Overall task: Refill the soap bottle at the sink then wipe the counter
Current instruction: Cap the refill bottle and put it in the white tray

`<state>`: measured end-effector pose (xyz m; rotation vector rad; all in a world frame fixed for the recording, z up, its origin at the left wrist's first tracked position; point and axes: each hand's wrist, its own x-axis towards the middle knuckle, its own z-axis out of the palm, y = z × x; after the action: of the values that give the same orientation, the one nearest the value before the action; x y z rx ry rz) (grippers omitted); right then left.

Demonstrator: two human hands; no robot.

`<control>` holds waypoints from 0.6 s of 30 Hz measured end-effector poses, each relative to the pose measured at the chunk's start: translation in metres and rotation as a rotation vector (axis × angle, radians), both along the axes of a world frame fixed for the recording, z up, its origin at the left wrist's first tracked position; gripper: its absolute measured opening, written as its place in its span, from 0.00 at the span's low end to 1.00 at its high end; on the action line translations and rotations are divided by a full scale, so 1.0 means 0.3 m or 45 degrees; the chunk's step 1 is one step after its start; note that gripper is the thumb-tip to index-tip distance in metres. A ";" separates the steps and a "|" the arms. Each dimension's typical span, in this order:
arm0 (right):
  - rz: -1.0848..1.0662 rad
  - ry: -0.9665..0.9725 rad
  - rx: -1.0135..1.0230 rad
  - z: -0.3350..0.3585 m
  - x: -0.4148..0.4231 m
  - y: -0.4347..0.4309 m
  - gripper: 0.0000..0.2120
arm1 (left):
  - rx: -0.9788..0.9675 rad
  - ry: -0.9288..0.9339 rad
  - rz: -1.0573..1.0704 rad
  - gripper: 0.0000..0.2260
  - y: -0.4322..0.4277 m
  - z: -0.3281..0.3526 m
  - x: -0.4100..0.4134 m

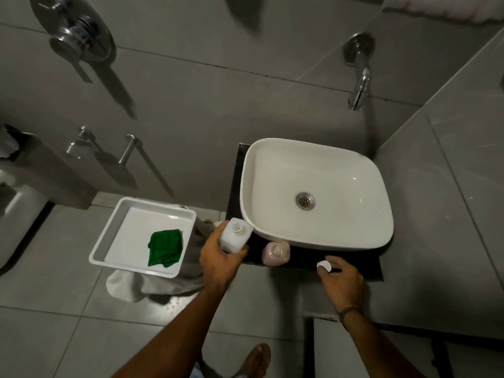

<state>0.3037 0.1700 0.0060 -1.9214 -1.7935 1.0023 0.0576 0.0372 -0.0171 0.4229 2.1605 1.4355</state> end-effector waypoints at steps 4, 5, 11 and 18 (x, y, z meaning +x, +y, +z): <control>0.332 0.226 0.077 0.295 -0.135 -0.058 0.14 | 0.103 0.008 -0.097 0.37 -0.026 0.083 -0.042; 0.486 0.274 0.102 0.381 -0.199 -0.069 0.15 | 0.132 0.034 -0.138 0.37 -0.036 0.112 -0.055; 1.298 -0.068 0.407 0.687 -0.587 -0.081 0.13 | 0.245 0.161 -0.294 0.35 -0.108 0.241 -0.133; 1.588 -0.433 0.514 0.734 -0.757 -0.119 0.14 | 0.281 0.276 -0.320 0.30 -0.149 0.313 -0.219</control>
<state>0.0767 0.1342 0.2263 -0.6060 -3.1462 0.4696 -0.0082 -0.0075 0.0769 0.9346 2.0255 1.5456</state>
